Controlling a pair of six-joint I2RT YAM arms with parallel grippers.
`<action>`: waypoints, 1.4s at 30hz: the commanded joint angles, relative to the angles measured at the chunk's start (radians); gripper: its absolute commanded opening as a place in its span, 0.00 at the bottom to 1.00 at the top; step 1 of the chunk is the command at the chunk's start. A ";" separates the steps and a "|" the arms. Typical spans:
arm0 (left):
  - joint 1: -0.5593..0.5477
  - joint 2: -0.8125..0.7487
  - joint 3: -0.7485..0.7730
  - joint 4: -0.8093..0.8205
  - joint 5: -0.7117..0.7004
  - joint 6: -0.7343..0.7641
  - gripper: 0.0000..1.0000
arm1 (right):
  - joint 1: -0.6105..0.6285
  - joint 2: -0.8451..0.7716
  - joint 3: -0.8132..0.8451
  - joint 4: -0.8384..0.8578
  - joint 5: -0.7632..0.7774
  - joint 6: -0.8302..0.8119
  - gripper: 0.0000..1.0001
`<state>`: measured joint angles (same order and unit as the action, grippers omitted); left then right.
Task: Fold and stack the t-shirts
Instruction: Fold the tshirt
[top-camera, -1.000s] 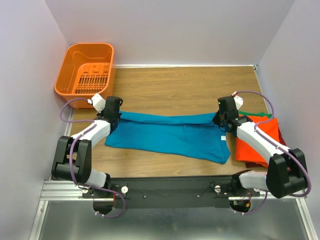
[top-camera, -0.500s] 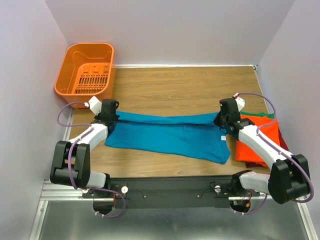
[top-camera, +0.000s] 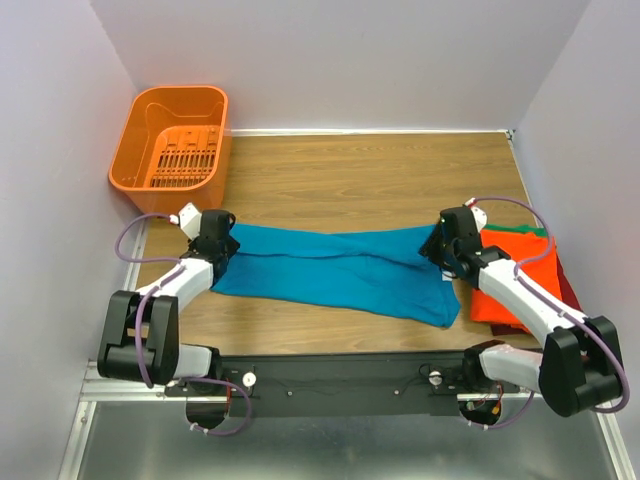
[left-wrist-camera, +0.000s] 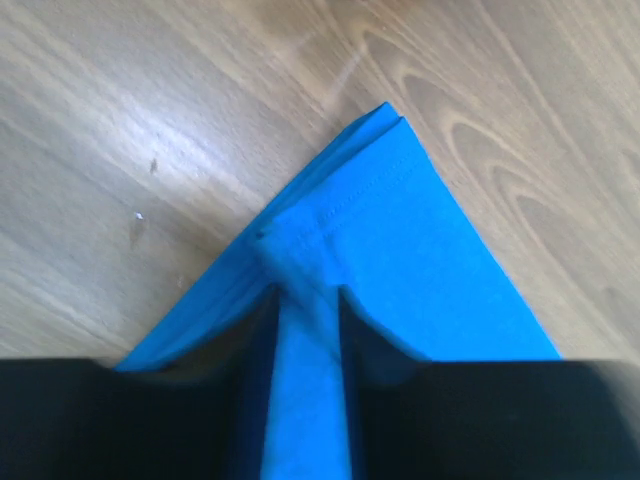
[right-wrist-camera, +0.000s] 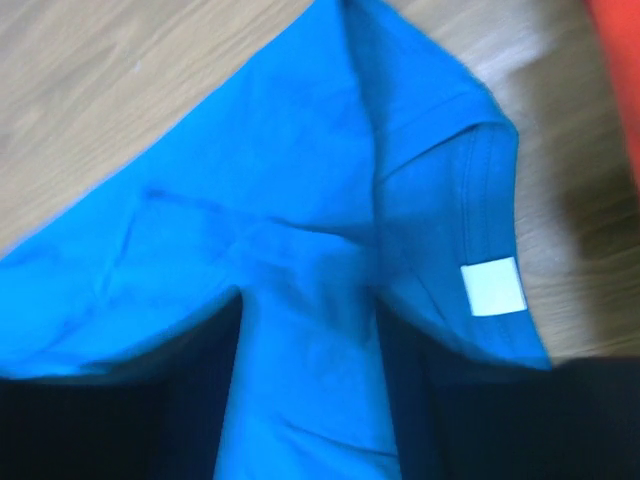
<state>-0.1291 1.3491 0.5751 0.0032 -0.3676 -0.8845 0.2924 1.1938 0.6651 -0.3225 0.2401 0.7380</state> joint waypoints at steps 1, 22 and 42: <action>0.013 -0.085 -0.012 0.024 0.039 0.030 0.53 | -0.009 -0.072 -0.021 -0.016 -0.128 -0.031 0.76; -0.098 0.059 0.114 0.050 0.108 0.047 0.52 | 0.165 0.464 0.340 0.063 -0.047 -0.094 0.72; -0.136 0.127 0.140 0.063 0.111 0.053 0.49 | 0.220 0.533 0.346 0.092 0.071 -0.038 0.42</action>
<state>-0.2577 1.4715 0.6994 0.0540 -0.2646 -0.8383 0.5011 1.7054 0.9905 -0.2481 0.2626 0.6842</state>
